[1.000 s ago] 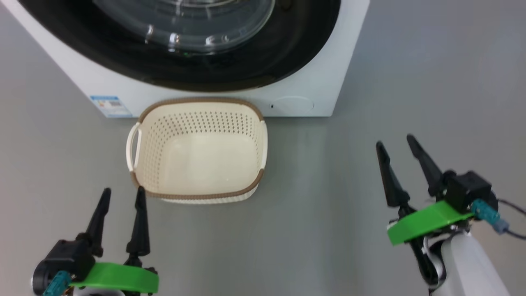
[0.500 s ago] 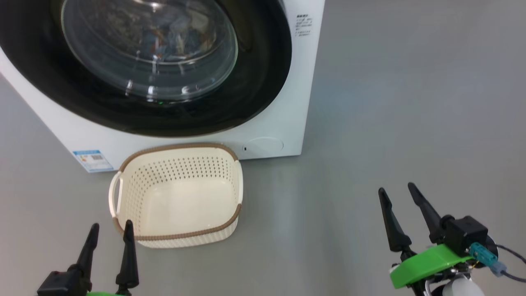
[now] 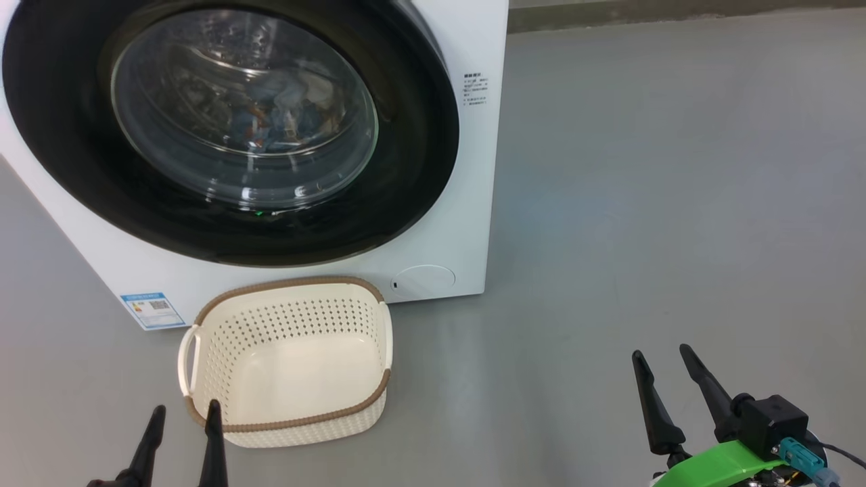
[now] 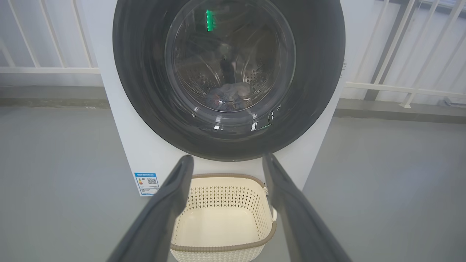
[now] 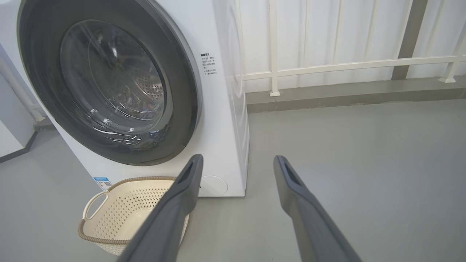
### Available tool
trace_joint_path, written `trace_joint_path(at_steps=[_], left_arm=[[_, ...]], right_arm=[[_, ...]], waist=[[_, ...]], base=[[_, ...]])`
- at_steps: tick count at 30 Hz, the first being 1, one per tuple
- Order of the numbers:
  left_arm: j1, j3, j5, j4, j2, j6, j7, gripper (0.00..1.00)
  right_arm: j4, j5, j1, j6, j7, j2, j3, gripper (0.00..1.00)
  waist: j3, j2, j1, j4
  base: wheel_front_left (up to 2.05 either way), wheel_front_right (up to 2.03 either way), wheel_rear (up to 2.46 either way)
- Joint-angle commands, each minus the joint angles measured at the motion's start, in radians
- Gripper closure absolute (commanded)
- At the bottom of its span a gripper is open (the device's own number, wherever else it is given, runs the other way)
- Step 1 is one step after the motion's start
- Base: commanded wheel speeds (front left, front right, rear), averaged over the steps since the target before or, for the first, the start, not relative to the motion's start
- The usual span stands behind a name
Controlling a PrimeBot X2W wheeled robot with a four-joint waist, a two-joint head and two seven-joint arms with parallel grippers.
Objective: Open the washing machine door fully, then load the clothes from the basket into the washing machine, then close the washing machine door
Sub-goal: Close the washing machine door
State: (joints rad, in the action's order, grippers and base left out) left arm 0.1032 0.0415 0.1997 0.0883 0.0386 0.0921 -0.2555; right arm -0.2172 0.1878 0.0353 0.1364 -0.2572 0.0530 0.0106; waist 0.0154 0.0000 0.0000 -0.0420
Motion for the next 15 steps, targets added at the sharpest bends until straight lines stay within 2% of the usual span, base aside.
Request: trace_joint_path(at_steps=[1, 15], left_arm=[[-0.01, 0.029, -0.01, -0.027, 0.012, -0.009, -0.006, 0.0], [0.01, 0.015, -0.025, -0.043, 0.012, -0.023, -0.006, 0.0]], right_arm=[[0.027, 0.009, 0.005, -0.006, -0.005, -0.002, -0.025, 0.0], [0.042, 0.009, -0.004, -0.006, -0.005, -0.003, -0.022, 0.0]], waist=[[-0.007, 0.0, 0.0, 0.003], [-0.02, 0.0, 0.0, 0.015]], base=[[0.0, 0.0, 0.0], [0.0, 0.0, 0.0]])
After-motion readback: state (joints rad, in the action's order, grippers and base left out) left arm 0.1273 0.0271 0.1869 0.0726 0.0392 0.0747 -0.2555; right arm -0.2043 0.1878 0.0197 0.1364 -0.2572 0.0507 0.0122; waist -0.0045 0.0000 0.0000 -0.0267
